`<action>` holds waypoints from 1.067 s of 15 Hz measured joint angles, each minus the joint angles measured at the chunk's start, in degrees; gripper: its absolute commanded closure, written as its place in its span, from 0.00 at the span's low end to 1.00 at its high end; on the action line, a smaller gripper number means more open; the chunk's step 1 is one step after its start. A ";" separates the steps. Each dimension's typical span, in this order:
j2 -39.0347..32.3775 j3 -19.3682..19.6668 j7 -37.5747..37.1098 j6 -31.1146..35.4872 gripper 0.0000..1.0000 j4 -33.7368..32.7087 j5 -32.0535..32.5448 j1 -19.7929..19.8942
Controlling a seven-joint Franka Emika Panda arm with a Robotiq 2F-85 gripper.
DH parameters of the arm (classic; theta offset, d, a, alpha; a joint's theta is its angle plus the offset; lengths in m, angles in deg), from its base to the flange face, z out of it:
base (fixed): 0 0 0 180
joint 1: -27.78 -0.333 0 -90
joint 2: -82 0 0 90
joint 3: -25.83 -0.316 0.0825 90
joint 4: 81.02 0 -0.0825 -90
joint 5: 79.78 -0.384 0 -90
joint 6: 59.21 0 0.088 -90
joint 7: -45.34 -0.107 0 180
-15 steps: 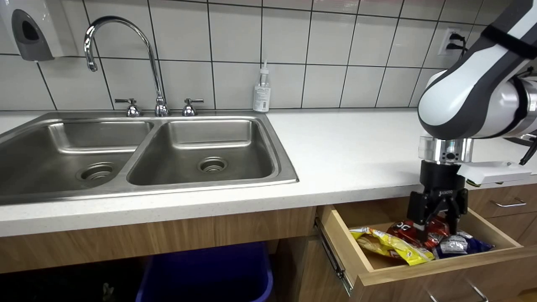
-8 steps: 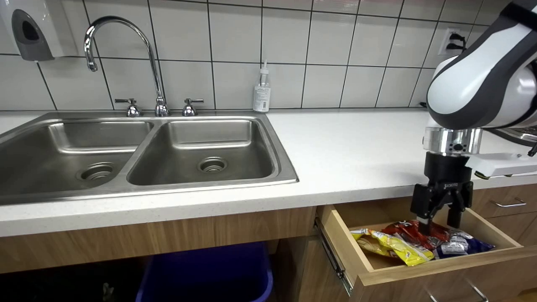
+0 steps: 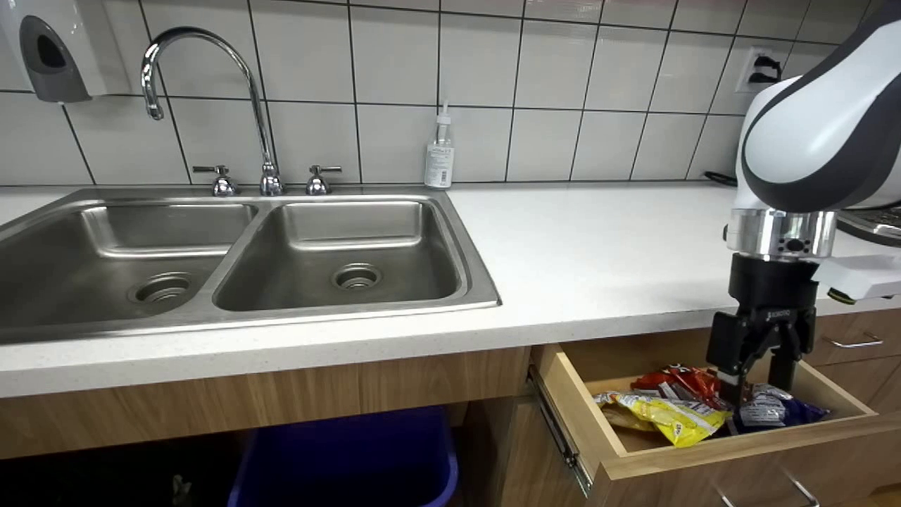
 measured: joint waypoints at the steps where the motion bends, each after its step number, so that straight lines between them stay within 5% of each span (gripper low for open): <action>1: 0.73 -0.04 0.00 0.00 0.00 0.88 0.00 0.00; 16: 7.12 -0.40 0.00 -0.11 0.00 11.25 -0.06 -1.15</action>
